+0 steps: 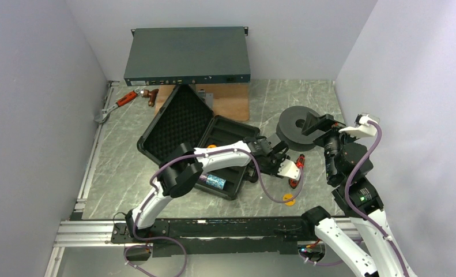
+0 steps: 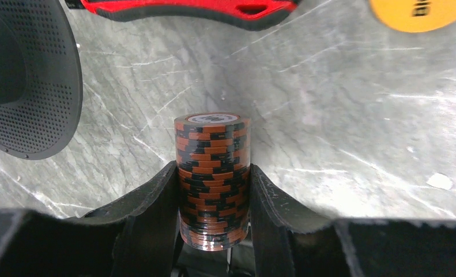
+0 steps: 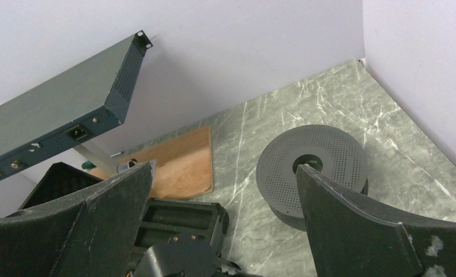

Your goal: Pack up texas hold em set

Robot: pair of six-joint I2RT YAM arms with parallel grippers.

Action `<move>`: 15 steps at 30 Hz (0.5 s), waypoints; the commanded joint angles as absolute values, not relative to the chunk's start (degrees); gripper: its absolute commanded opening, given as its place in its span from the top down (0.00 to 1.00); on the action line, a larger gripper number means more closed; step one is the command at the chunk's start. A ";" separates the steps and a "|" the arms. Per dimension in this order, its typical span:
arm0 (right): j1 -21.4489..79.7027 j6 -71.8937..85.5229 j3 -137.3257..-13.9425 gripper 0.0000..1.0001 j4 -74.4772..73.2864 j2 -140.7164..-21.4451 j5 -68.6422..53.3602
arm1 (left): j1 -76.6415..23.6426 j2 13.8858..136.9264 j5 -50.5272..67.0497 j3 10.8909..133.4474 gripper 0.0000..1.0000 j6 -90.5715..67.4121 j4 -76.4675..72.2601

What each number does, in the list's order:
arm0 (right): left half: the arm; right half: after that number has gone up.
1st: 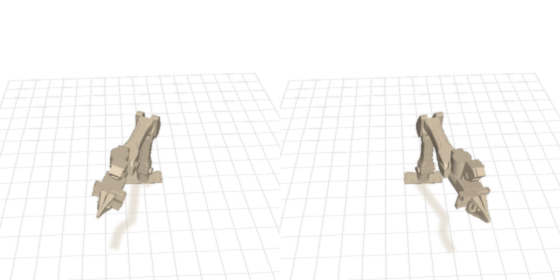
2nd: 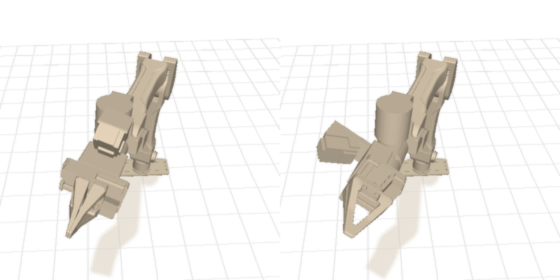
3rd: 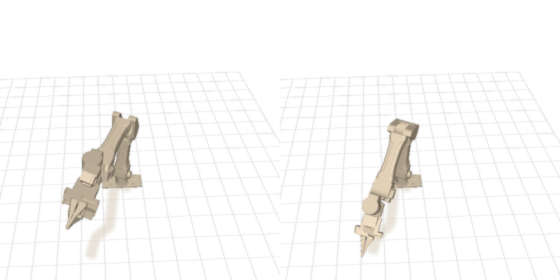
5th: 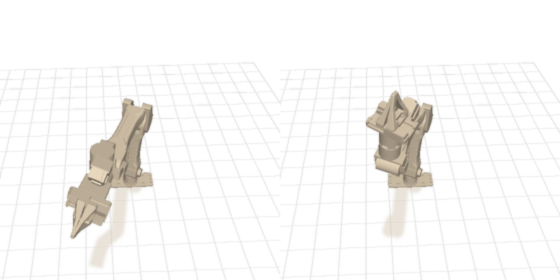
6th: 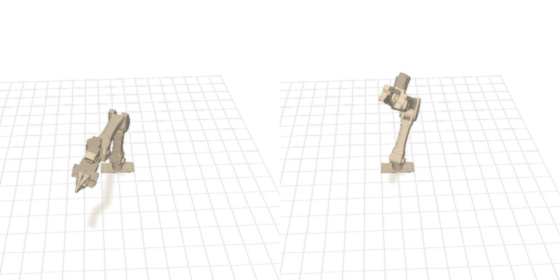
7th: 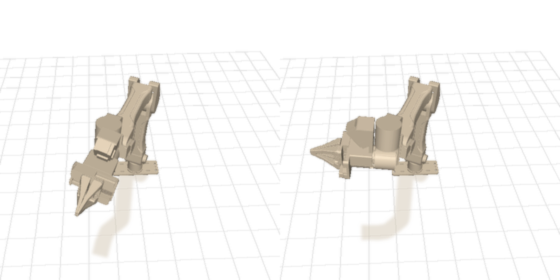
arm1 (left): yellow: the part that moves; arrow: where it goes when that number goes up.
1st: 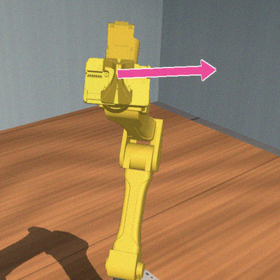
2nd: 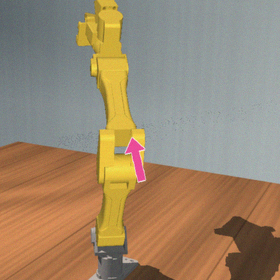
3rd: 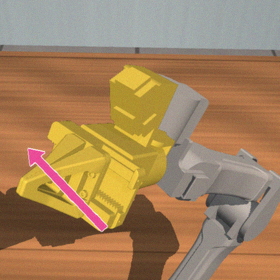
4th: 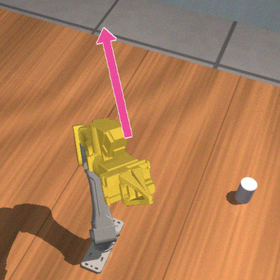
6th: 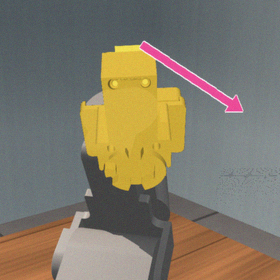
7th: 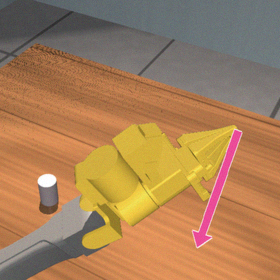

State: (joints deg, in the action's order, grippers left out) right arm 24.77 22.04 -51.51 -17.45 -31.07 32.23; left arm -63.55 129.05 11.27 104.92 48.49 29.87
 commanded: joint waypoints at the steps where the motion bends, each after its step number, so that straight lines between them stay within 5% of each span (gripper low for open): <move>1: 24.70 21.79 -53.72 0.02 -14.77 -31.13 31.47 | -65.16 120.16 11.78 104.08 1.00 48.21 29.13; 15: 24.70 23.33 -51.29 0.02 -13.76 -31.28 30.86 | -65.71 110.78 9.91 96.82 1.00 50.15 36.24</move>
State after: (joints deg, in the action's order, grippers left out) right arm 24.77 22.37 -51.59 -16.45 -31.09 31.59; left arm -65.69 116.68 9.80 97.36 48.69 34.76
